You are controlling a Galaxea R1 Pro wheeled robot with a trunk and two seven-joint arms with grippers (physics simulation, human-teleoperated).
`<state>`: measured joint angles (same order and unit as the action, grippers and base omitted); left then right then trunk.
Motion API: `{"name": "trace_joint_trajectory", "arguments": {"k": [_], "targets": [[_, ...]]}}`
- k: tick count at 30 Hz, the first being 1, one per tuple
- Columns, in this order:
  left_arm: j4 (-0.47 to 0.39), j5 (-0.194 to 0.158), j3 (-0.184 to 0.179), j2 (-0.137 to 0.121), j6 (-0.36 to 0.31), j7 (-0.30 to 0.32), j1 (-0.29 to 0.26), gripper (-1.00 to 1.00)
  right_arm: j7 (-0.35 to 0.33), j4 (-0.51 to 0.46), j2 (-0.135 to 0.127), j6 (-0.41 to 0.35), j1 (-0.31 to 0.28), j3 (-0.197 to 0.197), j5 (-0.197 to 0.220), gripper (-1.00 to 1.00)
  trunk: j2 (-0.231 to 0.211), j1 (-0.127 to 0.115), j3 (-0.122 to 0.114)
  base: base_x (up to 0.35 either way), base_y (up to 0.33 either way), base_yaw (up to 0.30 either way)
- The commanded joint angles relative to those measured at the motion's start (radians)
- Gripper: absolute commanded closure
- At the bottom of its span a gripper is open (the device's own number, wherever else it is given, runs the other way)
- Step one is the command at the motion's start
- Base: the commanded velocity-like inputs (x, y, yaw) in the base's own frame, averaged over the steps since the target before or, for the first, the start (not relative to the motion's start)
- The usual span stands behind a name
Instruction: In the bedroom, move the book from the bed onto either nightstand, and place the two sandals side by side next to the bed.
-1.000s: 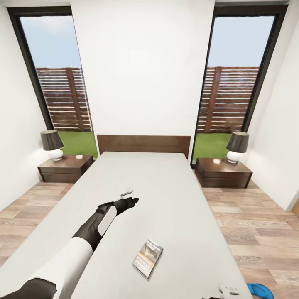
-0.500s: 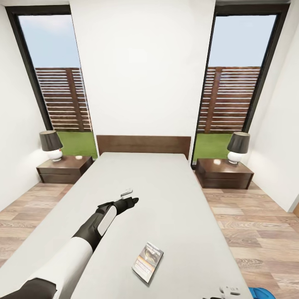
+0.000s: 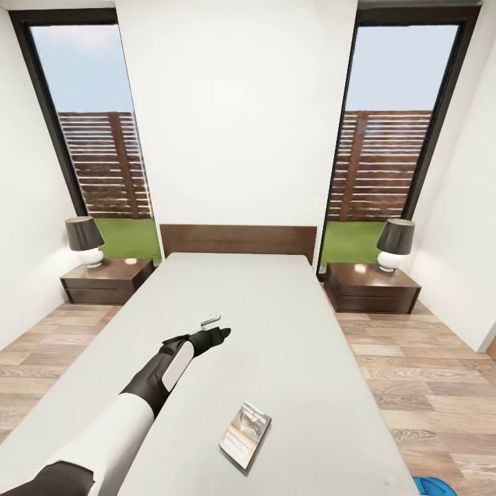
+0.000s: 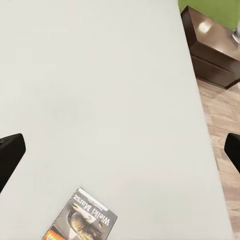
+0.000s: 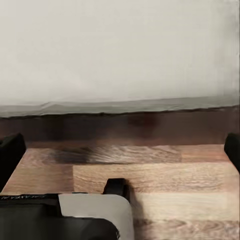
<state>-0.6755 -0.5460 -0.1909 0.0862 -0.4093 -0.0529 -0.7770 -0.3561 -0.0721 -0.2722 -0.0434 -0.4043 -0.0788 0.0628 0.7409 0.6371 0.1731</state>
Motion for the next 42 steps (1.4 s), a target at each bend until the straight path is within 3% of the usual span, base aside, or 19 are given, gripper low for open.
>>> {"name": "trace_joint_trajectory", "arguments": {"k": [1, 2, 3, 5, 6, 9, 11, 30, 42], "targets": [[-0.001, -0.009, -0.002, 0.0, -0.003, -0.003, -0.001, -1.0, -0.029, 0.027, -0.021, -0.004, -0.001, -0.01, 0.007, -1.0, 0.001, 0.0, 0.001, 0.0, 0.0, 0.0], [0.0, -0.009, -0.002, 0.0, -0.003, 0.006, -0.001, -1.0, -0.093, 0.07, -0.05, -0.003, -0.001, -0.009, 0.005, -1.0, 0.001, 0.0, 0.001, 0.0, 0.0, 0.0], [0.0, -0.009, -0.002, 0.0, -0.004, 0.013, -0.001, -1.0, -0.133, 0.087, -0.063, -0.003, -0.001, -0.009, 0.004, -1.0, 0.001, 0.0, 0.001, 0.0, 0.0, 0.0], [0.0, -0.009, -0.002, 0.0, -0.004, 0.048, -0.001, -1.0, -0.324, 0.125, -0.099, -0.003, -0.001, -0.009, 0.004, -1.0, 0.001, 0.0, 0.001, 0.0, 0.0, 0.0], [0.0, -0.009, -0.002, 0.0, -0.005, 0.07, -0.001, -1.0, -0.471, 0.138, -0.111, -0.002, -0.001, -0.009, 0.003, -1.0, 0.001, 0.0, 0.001, 0.0, 0.0, 0.0], [0.001, -0.009, -0.002, 0.0, -0.004, 0.084, 0.0, -1.0, -0.599, 0.146, -0.117, -0.001, -0.001, -0.008, 0.003, -1.0, 0.001, 0.0, 0.001, 0.0, 0.0, 0.0], [0.001, -0.008, -0.002, 0.0, -0.004, 0.086, 0.0, -1.0, -0.636, 0.149, -0.118, -0.001, -0.001, -0.007, 0.003, -1.0, 0.001, 0.0, 0.001, 0.0, 0.0, 0.0], [0.001, -0.006, -0.002, 0.001, -0.003, 0.089, 0.001, -1.0, -0.658, 0.151, -0.114, -0.002, -0.001, -0.007, 0.004, -1.0, 0.001, 0.0, 0.002, 0.0, 0.0, 0.0], [0.001, -0.006, -0.002, 0.001, -0.002, 0.091, 0.001, -1.0, -0.655, 0.151, -0.114, -0.002, -0.001, -0.007, 0.007, -1.0, 0.001, 0.0, 0.018, 0.0, 0.0, 0.0]]}}
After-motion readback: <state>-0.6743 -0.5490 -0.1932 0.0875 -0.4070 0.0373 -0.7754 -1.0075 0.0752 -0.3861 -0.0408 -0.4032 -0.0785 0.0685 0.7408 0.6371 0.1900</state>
